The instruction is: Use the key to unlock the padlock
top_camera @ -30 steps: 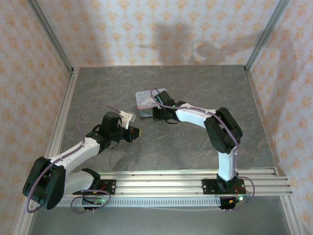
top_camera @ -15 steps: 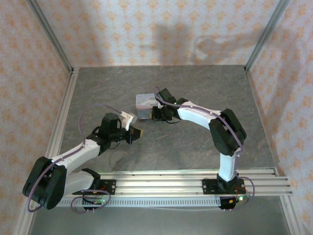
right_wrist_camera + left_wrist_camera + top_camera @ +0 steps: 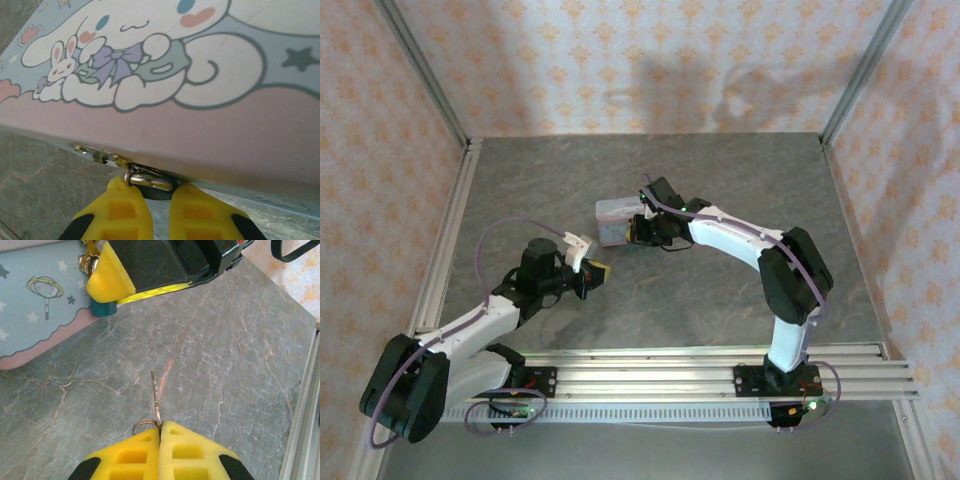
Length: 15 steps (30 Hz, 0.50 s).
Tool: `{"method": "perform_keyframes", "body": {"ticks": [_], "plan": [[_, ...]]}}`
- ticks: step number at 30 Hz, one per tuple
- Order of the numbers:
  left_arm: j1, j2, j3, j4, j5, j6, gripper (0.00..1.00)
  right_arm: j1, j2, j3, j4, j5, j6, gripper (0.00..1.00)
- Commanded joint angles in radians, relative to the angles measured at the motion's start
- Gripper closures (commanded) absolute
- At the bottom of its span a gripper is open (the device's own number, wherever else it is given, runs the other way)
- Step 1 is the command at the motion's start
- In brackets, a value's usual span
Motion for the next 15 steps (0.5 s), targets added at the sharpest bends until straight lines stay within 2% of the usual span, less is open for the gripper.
{"method": "perform_keyframes", "body": {"ticks": [1,4,11,15], "plan": [[-0.008,0.021,0.009,0.011,0.012,0.039,1.00,0.009,-0.045,0.026,0.010,-0.032,0.030,1.00],[-0.008,0.048,0.018,0.016,0.017,0.019,1.00,0.009,-0.052,0.026,0.014,-0.039,0.040,1.00],[-0.007,0.172,0.061,0.094,0.109,-0.041,1.00,0.009,-0.066,0.018,0.009,-0.054,0.054,1.00],[-0.007,0.201,0.072,0.102,0.114,-0.051,1.00,0.009,-0.075,0.007,0.006,-0.046,0.055,1.00]]}}
